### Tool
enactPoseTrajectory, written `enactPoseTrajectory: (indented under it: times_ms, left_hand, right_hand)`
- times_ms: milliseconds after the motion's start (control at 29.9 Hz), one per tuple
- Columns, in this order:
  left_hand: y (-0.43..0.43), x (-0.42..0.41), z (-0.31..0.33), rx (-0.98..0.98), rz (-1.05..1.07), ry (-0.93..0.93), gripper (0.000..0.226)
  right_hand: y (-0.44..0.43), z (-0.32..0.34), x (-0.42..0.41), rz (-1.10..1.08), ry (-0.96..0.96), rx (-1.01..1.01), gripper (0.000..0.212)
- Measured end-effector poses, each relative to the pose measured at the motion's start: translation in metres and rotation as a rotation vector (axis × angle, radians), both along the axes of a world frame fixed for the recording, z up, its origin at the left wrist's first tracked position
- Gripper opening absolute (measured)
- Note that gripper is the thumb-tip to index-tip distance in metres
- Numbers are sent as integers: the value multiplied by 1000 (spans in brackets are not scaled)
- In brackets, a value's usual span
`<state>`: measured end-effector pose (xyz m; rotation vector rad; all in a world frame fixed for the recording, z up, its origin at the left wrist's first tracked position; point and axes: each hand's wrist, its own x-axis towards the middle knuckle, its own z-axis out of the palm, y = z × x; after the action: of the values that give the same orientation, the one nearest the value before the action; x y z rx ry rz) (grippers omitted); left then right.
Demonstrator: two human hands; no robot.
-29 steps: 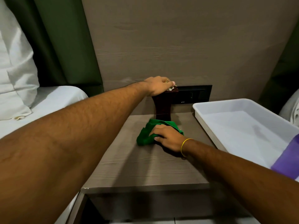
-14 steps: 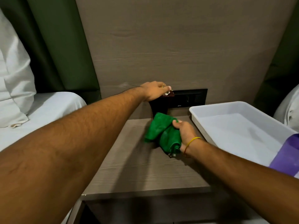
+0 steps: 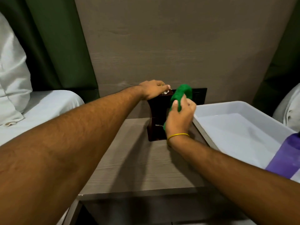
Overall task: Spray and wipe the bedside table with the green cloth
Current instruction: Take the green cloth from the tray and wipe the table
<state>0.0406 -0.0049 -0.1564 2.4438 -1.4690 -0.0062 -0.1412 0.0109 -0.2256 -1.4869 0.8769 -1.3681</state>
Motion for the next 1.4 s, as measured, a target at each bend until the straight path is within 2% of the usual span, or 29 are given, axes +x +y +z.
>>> enactPoseTrajectory:
  times_ms: [100,267,367,468,534,568,635,668,869,1036,1136,1169,1203,1269,1336,1403]
  left_hand:
    - [0,-1,1,6,-1,37,55]
    - [2,-4,3,24,-6,99,58]
    - [3,-4,2,21,-6,90,56]
    - [3,-5,2,24,-5,74,59]
    - [3,-5,2,22,-3,65,59]
    - [4,-4,3,26,-4,64,58]
    - [4,-5,3,31,-10,68,57]
    - [3,-11,6,35,-14,62,58]
    - [8,-6,2,31,3,49,59]
    - [11,-6,5,41,5,35,55]
    - [7,-7,3,42,-10,51,56]
    - [7,-7,2,45,-9,60,57]
    - [7,-6,1,50,-8,69,57]
    - [8,-6,0,62,-8,69,54]
    - [9,-8,3,42,-1,57,47]
    - [7,-5,3,37,0,37,53]
  right_hand:
    - [14,-23,26,40,146,26,45]
    - [23,-46,42,-43,431,-7,60]
    - [24,-54,41,20,642,33,79]
    - [18,-61,31,98,847,-9,88]
    - [7,-63,20,122,1098,-194,78]
    - [2,-63,15,145,1215,-310,66]
    - [-5,-61,4,212,1374,-468,42]
    - [-9,-58,-5,247,1427,-504,38]
    - [-11,-41,-17,496,1642,-619,48]
    - [-9,-32,-20,677,1635,-829,38]
    - [-16,-33,-25,778,1522,-765,13]
    - [-17,-35,-27,835,1453,-685,16]
    - [-18,-37,-28,913,1380,-579,30]
    - [-19,-41,-38,1046,1159,-227,53]
    - [-23,-37,-51,1064,841,86,54]
    - [-31,-31,-60,1063,505,451,46]
